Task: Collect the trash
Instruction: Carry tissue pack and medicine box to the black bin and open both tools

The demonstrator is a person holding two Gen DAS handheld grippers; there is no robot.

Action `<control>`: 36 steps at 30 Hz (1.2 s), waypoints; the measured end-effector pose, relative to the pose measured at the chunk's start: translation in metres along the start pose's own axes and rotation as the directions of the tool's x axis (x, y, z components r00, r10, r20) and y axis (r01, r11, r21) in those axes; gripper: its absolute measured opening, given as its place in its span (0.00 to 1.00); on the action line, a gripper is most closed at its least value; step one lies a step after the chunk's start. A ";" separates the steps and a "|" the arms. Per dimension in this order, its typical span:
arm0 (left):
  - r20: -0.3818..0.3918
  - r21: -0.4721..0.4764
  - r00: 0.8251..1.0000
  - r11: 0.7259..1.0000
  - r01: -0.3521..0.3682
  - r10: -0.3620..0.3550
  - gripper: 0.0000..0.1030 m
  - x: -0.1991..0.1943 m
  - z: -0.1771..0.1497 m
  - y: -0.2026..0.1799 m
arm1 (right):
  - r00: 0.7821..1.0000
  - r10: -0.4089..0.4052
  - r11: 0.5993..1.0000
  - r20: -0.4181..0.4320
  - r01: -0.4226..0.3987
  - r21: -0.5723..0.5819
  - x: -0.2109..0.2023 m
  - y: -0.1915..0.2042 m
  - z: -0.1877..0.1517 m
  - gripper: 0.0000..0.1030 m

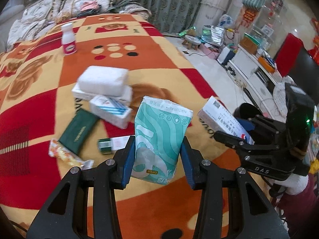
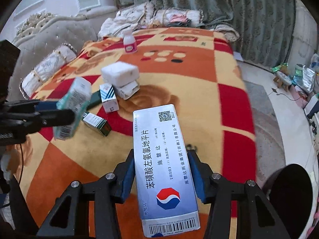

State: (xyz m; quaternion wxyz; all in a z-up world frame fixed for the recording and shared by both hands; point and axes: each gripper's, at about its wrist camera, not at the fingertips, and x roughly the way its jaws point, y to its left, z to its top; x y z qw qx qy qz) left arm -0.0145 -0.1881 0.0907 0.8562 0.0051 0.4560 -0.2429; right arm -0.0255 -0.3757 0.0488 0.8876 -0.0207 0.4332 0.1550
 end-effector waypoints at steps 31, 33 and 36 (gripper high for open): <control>-0.150 0.126 0.948 0.946 0.299 -0.280 0.40 0.090 0.033 -0.198 | 0.968 -0.252 0.910 0.008 0.234 0.342 -0.101 -0.179 -0.079 0.47; -0.162 0.123 0.942 0.941 0.315 -0.294 0.40 0.096 0.035 -0.207 | 0.967 -0.257 0.903 0.000 0.240 0.357 -0.101 -0.187 -0.084 0.47; -0.179 0.116 0.932 0.934 0.339 -0.316 0.41 0.105 0.037 -0.221 | 0.966 -0.258 0.893 -0.008 0.242 0.379 -0.099 -0.198 -0.088 0.47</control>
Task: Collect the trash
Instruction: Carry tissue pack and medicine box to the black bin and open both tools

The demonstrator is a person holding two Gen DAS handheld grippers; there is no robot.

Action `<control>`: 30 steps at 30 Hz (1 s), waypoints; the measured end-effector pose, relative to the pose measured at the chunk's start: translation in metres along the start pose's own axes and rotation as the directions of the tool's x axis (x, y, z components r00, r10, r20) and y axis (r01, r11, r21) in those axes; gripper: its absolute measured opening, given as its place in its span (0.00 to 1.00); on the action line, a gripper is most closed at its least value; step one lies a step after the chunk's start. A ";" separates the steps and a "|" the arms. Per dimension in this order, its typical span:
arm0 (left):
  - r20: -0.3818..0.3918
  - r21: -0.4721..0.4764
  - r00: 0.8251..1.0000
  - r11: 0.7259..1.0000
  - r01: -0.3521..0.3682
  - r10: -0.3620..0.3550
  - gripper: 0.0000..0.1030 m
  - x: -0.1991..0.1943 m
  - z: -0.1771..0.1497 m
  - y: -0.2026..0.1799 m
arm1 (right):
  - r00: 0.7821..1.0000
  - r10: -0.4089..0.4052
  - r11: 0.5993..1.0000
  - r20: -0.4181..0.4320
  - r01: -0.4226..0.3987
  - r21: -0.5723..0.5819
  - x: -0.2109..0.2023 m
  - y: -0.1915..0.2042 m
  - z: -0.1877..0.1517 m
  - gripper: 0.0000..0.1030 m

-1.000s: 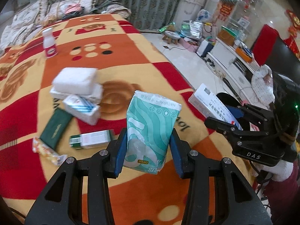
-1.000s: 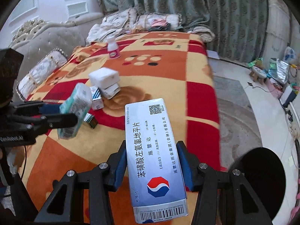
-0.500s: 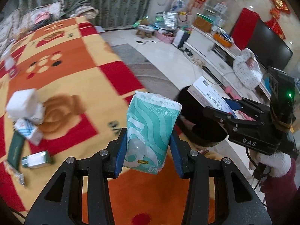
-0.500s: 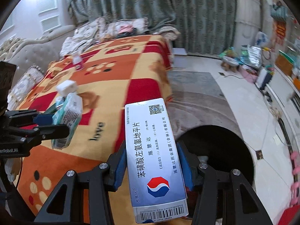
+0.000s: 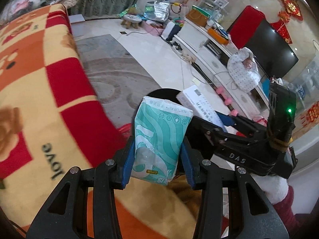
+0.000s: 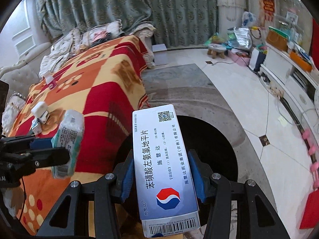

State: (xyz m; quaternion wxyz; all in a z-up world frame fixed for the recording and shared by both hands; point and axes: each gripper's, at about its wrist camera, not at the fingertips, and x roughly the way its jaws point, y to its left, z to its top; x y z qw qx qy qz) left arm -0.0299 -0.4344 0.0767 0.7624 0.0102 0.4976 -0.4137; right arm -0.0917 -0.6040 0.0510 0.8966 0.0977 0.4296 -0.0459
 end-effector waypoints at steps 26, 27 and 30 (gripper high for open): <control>0.024 -0.048 1.000 0.999 -0.019 0.020 0.57 -0.030 -0.012 0.028 | 0.996 0.005 0.994 -0.093 0.005 0.108 0.029 -0.017 -0.015 0.68; 0.026 -0.049 0.999 0.998 -0.027 0.028 0.57 -0.033 -0.014 0.030 | 0.996 0.003 0.994 -0.091 0.006 0.105 0.026 -0.016 -0.014 0.68; 0.037 -0.052 0.998 0.998 -0.043 0.045 0.57 -0.042 -0.020 0.036 | 0.996 0.010 0.995 -0.084 -0.001 0.098 0.021 -0.008 -0.011 0.68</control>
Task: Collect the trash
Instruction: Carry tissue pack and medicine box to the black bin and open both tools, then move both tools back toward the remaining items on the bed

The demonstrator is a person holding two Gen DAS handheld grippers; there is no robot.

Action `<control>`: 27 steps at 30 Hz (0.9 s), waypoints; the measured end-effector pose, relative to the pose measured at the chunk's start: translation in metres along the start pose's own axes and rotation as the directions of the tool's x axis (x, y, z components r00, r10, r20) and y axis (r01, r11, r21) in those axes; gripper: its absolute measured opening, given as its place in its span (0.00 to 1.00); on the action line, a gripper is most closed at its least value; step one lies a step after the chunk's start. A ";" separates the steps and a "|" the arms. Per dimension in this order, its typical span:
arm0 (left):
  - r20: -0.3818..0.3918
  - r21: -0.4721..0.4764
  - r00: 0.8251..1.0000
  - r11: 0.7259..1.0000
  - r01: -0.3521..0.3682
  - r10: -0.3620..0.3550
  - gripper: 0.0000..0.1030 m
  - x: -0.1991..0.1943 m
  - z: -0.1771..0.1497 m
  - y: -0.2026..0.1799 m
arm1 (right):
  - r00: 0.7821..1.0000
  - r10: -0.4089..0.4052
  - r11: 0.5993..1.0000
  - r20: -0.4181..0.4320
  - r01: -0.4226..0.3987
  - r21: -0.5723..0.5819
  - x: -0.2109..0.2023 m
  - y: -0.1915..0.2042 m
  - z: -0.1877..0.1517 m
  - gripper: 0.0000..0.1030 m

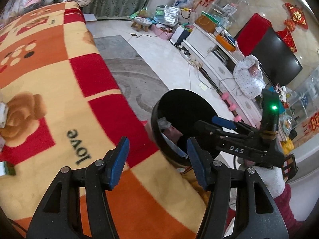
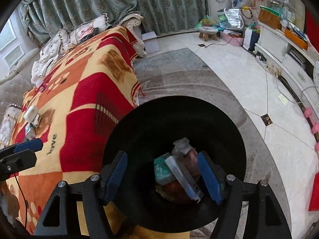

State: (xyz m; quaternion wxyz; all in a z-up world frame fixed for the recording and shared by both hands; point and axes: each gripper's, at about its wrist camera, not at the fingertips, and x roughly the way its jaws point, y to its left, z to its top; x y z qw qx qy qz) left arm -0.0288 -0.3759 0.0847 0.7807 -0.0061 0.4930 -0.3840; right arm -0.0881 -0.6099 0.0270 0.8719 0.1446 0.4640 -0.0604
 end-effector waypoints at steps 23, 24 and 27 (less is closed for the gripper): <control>0.095 -0.095 0.962 0.965 -0.246 0.255 0.57 -0.063 -0.036 0.075 | 0.992 0.124 0.970 0.016 -0.118 -0.211 -0.006 0.137 -0.006 0.68; 0.096 -0.104 0.958 0.960 -0.260 0.270 0.57 -0.065 -0.038 0.080 | 0.992 0.129 0.968 0.013 -0.123 -0.217 -0.005 0.143 -0.007 0.68; 0.101 -0.119 0.949 0.951 -0.286 0.299 0.57 -0.070 -0.042 0.088 | 0.990 0.139 0.963 0.005 -0.134 -0.233 -0.001 0.157 -0.008 0.68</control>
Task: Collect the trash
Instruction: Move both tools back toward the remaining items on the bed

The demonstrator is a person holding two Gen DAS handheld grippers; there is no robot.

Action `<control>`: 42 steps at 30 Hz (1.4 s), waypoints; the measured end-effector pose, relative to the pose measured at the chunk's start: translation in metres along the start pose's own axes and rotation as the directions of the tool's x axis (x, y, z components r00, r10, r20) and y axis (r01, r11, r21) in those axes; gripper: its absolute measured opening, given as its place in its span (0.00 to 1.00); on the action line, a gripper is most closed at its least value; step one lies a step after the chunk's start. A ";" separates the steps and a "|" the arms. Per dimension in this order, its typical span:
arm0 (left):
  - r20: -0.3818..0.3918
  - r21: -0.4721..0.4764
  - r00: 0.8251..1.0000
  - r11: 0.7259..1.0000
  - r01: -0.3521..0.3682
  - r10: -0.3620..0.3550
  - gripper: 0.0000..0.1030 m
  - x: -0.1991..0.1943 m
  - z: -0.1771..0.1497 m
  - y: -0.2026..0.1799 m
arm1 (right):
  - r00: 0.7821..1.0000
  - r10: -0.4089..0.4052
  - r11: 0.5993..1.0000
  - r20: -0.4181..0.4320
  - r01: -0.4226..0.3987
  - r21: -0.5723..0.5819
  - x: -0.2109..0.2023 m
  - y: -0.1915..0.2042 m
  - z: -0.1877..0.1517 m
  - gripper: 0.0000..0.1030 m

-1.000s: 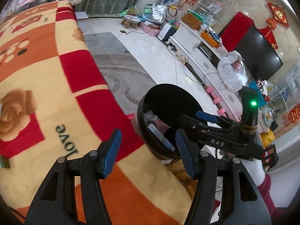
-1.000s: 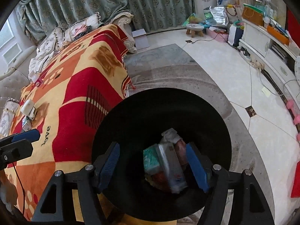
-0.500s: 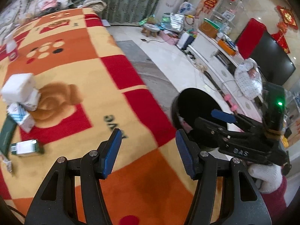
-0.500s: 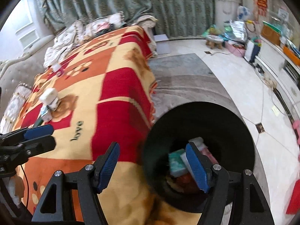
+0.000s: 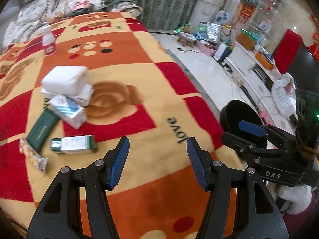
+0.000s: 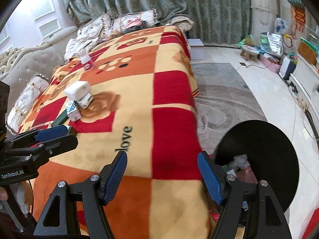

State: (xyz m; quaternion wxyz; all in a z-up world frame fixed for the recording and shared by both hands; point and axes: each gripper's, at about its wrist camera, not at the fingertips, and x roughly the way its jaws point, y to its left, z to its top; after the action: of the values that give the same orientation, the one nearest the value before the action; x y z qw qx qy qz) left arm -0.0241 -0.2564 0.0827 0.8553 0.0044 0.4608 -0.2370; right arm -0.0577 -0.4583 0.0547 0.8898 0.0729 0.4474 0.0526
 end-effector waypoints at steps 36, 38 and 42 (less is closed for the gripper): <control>-0.029 -0.248 0.968 0.936 -0.249 0.250 0.57 -0.060 -0.065 0.181 | 0.984 0.145 0.968 -0.098 -0.162 -0.192 0.063 0.131 0.010 0.69; -0.026 -0.257 0.969 0.935 -0.246 0.247 0.57 -0.061 -0.066 0.185 | 0.983 0.153 0.964 -0.104 -0.171 -0.203 0.067 0.140 0.011 0.69; -0.029 -0.281 0.971 0.930 -0.237 0.239 0.57 -0.059 -0.063 0.193 | 0.980 0.169 0.959 -0.110 -0.189 -0.212 0.073 0.154 0.015 0.69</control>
State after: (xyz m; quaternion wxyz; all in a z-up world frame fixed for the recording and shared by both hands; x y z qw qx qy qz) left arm -0.0217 -0.0475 0.0525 0.8708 -0.0626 0.4835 -0.0634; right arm -0.0061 -0.2968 0.0331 0.8627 0.0109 0.4704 0.1856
